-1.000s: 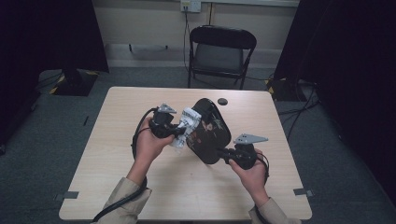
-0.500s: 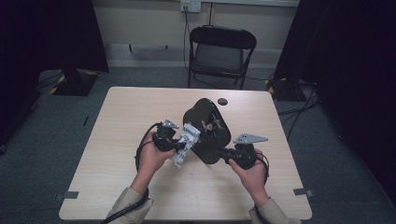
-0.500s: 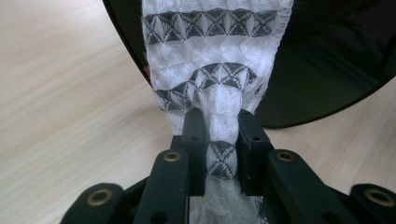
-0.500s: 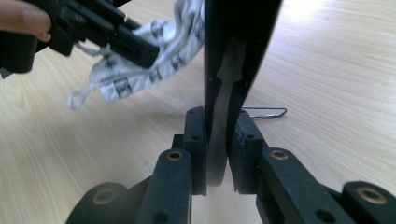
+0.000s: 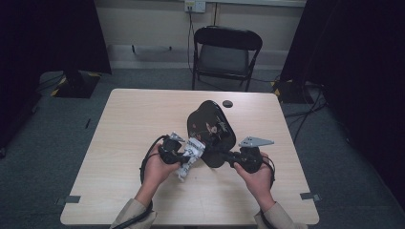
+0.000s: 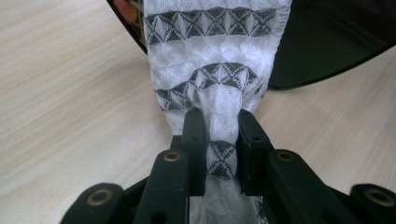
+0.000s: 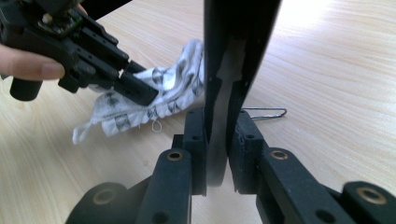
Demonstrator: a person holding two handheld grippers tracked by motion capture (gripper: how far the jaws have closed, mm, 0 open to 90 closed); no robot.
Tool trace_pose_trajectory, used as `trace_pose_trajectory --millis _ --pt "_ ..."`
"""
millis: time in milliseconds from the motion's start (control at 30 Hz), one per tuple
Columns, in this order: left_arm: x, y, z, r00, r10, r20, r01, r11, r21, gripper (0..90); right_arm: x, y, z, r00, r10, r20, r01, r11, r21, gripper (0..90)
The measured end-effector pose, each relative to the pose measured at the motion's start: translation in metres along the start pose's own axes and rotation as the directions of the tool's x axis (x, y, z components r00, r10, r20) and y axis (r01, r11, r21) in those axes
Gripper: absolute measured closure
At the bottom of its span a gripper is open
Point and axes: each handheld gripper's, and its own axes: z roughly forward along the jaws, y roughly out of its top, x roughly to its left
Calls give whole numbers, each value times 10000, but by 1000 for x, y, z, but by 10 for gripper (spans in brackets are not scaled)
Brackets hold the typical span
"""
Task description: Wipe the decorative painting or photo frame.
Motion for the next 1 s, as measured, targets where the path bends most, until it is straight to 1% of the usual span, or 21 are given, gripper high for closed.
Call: trace_pose_trajectory --millis 33,167,267,333,367,400,533,567,600,633,667,733,800,833,900,933,967,1000 --pt "0 0 0 10000 0 0 0 10000 0 763 0 0 0 10000 2 1 -2 10000 -1 790" --pt "-2 -7 6 10000 22 12 -22 9996 292 763 0 0 0 10000 6 0 -6 10000 -9 790" --pt "-2 -10 7 9999 67 -115 -63 9993 376 763 0 0 0 10000 0 12 1 10000 -19 790" --pt "-3 -10 6 10000 12 -22 -11 9993 365 763 0 0 0 10000 -5 11 5 10000 -15 790" --pt "-3 -9 4 10000 7 20 -8 9996 276 763 0 0 0 10000 3 6 -3 10000 -10 790" --pt "-2 -8 1 10000 32 -41 -31 9997 250 763 0 0 0 10000 9 7 -9 10000 -16 790" --pt "0 3 -19 10000 -32 -83 28 9992 -396 763 0 0 0 10000 13 7 -13 10000 -4 790" --pt "0 3 -19 10000 -32 -83 28 9992 -396 763 0 0 0 10000 12 12 -12 10000 -3 790" --pt "0 10 -31 9999 -19 -105 11 9973 -739 763 0 0 0 10000 15 11 -15 10000 -10 790" --pt "0 13 -37 9999 14 -134 -26 9964 -843 763 0 0 0 10000 13 11 -13 10000 -10 790" --pt "-1 19 -44 9998 53 -198 -74 9941 -1085 763 0 0 0 10000 12 13 -12 10000 -7 790" --pt "-2 27 -54 9996 135 -233 -164 9912 -1310 762 0 0 0 10000 16 11 -16 10000 -2 790" --pt "-3 38 -68 9994 159 -300 -205 9869 -1601 762 0 0 0 10000 8 18 -8 10000 -5 790" --pt "-3 42 -72 9994 194 -289 -241 9848 -1722 761 0 0 0 10000 9 19 -9 10000 2 790" --pt "-3 53 -84 9995 218 -241 -263 9786 -2042 759 0 0 0 10000 16 18 -16 10000 -5 790" --pt "-4 58 -89 9996 145 -239 -195 9744 -2239 759 0 0 0 10000 10 22 -10 10000 -7 790" --pt "-4 62 -93 9995 193 -265 -249 9724 -2318 759 0 0 0 10000 8 25 -8 10000 -13 790" --pt "-5 68 -98 9992 257 -292 -321 9683 -2477 759 0 0 0 10000 9 26 -8 10000 -17 790"
